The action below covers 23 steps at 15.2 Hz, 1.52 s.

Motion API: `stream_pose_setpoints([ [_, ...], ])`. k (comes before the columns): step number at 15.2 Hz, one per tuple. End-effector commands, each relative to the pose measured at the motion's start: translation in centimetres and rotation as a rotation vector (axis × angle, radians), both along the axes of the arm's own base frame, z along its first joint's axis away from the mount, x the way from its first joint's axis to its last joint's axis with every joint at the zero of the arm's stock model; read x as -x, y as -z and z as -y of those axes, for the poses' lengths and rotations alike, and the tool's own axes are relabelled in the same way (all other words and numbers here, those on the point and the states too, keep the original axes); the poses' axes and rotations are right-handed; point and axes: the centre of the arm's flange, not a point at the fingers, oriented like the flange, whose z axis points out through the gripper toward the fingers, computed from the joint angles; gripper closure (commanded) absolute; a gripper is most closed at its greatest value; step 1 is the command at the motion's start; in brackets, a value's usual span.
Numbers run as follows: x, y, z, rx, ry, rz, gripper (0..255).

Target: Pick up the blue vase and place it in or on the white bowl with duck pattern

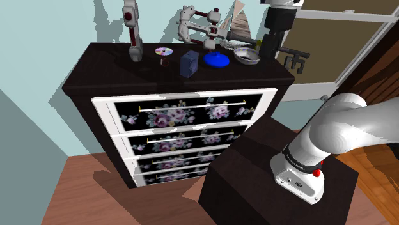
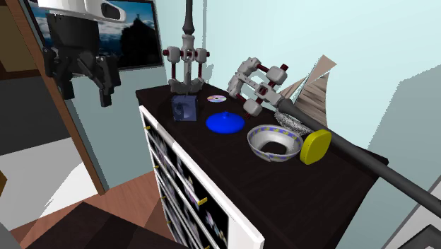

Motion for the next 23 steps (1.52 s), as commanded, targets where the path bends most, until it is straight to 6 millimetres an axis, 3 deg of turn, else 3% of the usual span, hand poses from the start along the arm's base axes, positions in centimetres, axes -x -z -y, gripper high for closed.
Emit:
stream_pose_setpoints([
  [1, 0.0, 0.0, 0.0, 0.000, 0.000, 0.000, 0],
  [23, -22.3, 7.8, 12.4, 0.069, -0.031, 0.135, 0],
])
